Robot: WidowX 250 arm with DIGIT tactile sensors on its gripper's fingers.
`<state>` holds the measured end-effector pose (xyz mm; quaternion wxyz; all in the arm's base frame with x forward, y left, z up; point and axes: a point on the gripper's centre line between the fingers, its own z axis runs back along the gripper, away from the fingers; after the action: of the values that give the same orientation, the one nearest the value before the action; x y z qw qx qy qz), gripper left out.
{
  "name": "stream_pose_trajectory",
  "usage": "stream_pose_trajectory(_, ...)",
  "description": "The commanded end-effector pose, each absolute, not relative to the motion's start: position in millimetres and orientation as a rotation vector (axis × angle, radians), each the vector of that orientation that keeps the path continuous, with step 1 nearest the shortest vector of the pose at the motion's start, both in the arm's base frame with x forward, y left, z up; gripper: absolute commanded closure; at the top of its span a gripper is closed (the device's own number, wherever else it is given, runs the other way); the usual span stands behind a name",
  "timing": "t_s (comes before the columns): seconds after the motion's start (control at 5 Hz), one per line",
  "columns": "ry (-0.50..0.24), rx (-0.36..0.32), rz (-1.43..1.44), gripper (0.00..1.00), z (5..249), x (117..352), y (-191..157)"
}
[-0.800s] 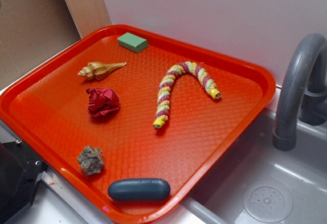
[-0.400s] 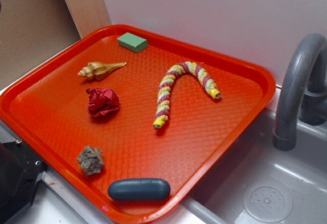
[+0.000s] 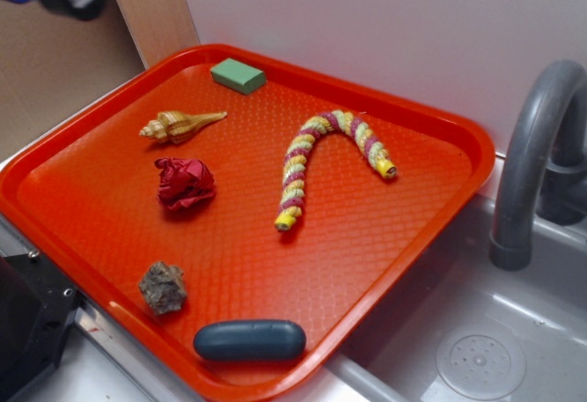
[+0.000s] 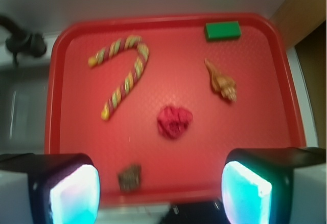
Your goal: Grab the multicolored rope.
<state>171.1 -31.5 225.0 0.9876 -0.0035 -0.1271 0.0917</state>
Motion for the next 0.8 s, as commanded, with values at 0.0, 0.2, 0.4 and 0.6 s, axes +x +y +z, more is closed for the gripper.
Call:
stream_pose_trajectory(0.0,-0.349,0.003,0.197,0.00,180,236,-48)
stream_pose_trajectory(0.2,-0.376,0.005,0.216,0.00,163,255,-49)
stream_pose_trajectory(0.4,-0.368,0.002,0.222,0.00,133,272,-57)
stream_pose_trajectory(0.6,-0.342,0.033,0.211,0.00,111,276,-60)
